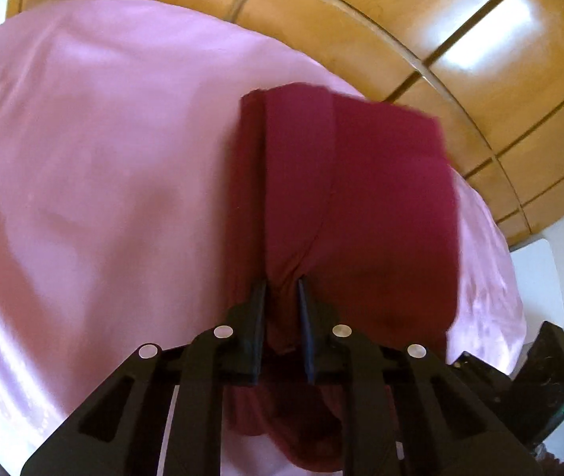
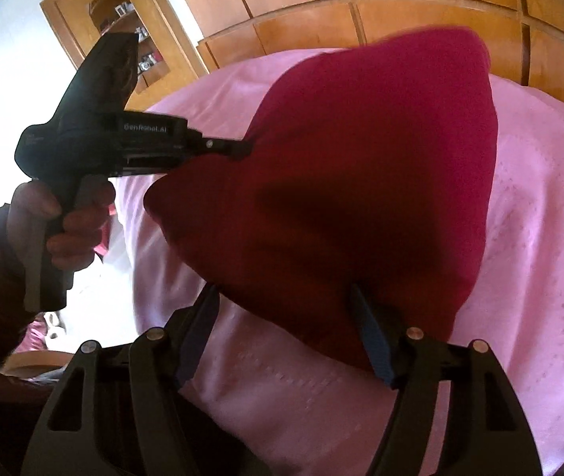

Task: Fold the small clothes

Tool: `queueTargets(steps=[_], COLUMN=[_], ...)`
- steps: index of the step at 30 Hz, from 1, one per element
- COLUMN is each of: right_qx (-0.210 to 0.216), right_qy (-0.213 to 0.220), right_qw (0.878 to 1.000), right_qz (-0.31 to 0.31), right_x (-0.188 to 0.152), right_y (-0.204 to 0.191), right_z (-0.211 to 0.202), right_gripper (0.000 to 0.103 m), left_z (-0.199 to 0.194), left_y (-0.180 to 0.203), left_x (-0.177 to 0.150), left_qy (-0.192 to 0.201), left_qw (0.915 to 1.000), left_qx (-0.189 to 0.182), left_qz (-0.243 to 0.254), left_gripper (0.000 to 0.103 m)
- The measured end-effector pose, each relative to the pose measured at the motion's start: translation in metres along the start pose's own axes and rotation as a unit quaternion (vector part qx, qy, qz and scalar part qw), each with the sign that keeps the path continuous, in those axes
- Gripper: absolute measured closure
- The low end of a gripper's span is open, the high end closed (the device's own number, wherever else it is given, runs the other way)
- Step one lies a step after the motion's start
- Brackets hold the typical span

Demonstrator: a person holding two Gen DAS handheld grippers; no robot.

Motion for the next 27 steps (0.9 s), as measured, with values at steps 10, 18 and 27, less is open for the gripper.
queueTargets(steps=[10, 18, 27], right_qx=[0.019, -0.021, -0.055], right_qy=[0.022, 0.087, 0.043], right_qw=[1.000, 0.995, 0.997], right_qz=[0.005, 0.034, 0.029], right_x=[0.023, 0.087, 0.075], right_y=[0.007, 0.040, 0.058], right_z=[-0.044, -0.062, -0.004], right_gripper=[0.033, 0.034, 0.030], left_z=[-0.062, -0.018, 0.020], left_y=[0.016, 0.031, -0.017], left_x=[0.023, 0.033, 0.003], left_qy=[0.101, 0.084, 0.057], left_qw=[0.9942, 0.9936, 0.9980], left_qx=[-0.004, 0.068, 0.026], left_qz=[-0.037, 0.032, 0.009], left_gripper=[0.026, 0.026, 0.026])
Point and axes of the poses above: each gripper's, at about its wrist camera, not at the fingertips, and z roughly the way its jaws point, y to its right, x to its top, the point moved 10 cm from there along z, roughly the way its jaws point, and after that the axes turned 5 degrees about z, right-handed, at the moved point
